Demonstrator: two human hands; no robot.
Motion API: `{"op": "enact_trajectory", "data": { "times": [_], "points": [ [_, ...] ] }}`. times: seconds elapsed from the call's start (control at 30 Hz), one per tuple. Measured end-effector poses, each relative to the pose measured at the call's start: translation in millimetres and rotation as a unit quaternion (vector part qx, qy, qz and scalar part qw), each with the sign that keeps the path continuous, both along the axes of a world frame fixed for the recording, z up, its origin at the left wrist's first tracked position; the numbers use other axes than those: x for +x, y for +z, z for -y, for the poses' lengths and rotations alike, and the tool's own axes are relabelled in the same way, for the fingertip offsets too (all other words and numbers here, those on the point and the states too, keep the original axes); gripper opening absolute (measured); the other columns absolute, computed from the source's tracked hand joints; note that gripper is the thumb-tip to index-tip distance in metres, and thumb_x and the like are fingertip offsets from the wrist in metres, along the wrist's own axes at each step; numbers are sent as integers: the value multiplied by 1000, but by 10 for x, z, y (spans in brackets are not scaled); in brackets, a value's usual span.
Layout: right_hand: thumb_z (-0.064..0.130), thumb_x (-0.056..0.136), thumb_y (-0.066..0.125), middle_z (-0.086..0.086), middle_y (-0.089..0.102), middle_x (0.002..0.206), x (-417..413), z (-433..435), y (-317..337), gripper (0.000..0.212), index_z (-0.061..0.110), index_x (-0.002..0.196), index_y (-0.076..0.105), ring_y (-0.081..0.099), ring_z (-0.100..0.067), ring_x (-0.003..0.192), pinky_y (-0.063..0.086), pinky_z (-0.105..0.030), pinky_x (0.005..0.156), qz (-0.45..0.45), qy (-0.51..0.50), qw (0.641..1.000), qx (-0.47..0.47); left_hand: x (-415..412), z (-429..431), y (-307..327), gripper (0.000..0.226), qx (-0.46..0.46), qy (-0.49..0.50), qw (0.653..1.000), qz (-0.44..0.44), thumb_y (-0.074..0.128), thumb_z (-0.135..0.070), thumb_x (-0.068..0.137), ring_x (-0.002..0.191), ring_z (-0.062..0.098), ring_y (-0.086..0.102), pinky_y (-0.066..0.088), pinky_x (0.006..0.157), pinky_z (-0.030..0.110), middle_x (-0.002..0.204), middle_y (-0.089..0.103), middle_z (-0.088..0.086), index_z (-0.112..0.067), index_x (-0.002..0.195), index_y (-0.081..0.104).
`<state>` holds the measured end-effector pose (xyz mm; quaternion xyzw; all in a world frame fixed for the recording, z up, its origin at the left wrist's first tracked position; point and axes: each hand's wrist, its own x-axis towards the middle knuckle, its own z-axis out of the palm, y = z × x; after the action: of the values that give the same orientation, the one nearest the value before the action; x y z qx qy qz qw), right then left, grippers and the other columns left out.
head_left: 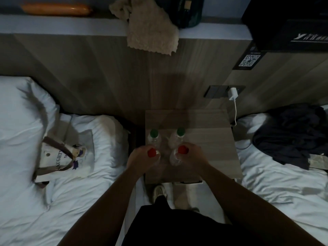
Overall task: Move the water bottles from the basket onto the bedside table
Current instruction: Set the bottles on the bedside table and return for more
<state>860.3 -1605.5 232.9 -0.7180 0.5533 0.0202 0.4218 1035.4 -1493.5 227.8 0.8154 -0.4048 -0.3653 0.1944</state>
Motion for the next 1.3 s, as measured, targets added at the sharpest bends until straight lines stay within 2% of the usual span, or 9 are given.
{"op": "enact_trajectory", "data": {
  "times": [0.23, 0.33, 0.5, 0.7, 0.9, 1.03, 1.1, 1.17, 1.3],
  "points": [
    [29, 77, 74, 9, 60, 89, 35, 106, -52, 33, 24, 109, 66, 54, -5, 80, 35, -12, 60, -1, 11, 1000, 0, 5, 113, -51, 29, -25, 12, 1000, 3, 67, -33, 83, 87, 12, 56, 42, 75, 25, 103, 67, 2, -20, 108, 65],
    [32, 77, 74, 9, 60, 91, 31, 113, -90, 32, 25, 108, 66, 56, -8, 87, 36, -16, 66, -7, 22, 1000, -3, 9, 104, -148, 31, -14, 15, 1000, -9, 68, -38, 81, 92, 16, 61, 49, 79, 31, 103, 67, 2, -23, 108, 65],
    [27, 79, 73, 7, 57, 95, 14, 131, -127, 33, 23, 110, 66, 52, -7, 86, 31, -6, 63, 14, 16, 1000, 1, -31, 88, -215, 35, -3, 10, 1000, -12, 68, -42, 80, 96, 19, 61, 52, 85, 40, 106, 65, -1, -27, 111, 62],
    [27, 84, 69, 7, 52, 95, -12, 143, -166, 33, 22, 115, 60, 48, -9, 86, 35, -21, 79, -5, 50, 999, -1, -122, 135, -235, 38, -4, 54, 998, -37, 71, -40, 78, 97, 13, 61, 52, 86, 34, 105, 67, -6, -32, 113, 60],
    [35, 82, 68, 9, 56, 97, -153, 89, -178, 41, 20, 118, 55, 60, -15, 90, 47, -31, 77, 19, 49, 998, 26, -265, -65, -210, 53, -12, 161, 984, -70, 72, -42, 71, 99, 19, 62, 51, 86, 36, 104, 65, -5, -37, 120, 53],
    [39, 85, 61, 12, 52, 88, -402, 39, -104, 14, 36, 97, 54, 56, -17, 88, 39, -31, 73, 11, 101, 993, 68, -485, -318, -128, 44, 9, 204, 977, -54, 70, -17, 76, 81, 21, 59, 44, 65, 26, 85, 61, 3, -16, 118, 56],
    [26, 93, 58, -1, 60, 109, -537, 6, -103, 26, 18, 117, 58, 57, -24, 108, 37, -24, 78, -16, 123, 987, 101, -652, -478, -111, 35, 25, 202, 978, -53, 70, -13, 77, 77, 18, 59, 50, 67, 30, 83, 61, 2, -11, 111, 61],
    [20, 94, 56, -11, 62, 117, -669, -58, -99, 35, 8, 126, 56, 59, -25, 109, 41, -22, 76, -26, 150, 983, 98, -872, -620, -81, 39, 35, 186, 980, -60, 73, -12, 76, 83, 17, 61, 44, 69, 25, 89, 62, 2, -8, 113, 61],
    [7, 89, 61, -3, 57, 90, -966, -216, -121, 37, -1, 124, 55, 54, -15, 86, 40, -13, 61, -8, 191, 973, 128, -1451, -874, -23, 50, 25, 227, 972, -59, 76, -20, 77, 83, 15, 57, 39, 72, 21, 95, 56, -1, -10, 121, 55]
  ]
}}
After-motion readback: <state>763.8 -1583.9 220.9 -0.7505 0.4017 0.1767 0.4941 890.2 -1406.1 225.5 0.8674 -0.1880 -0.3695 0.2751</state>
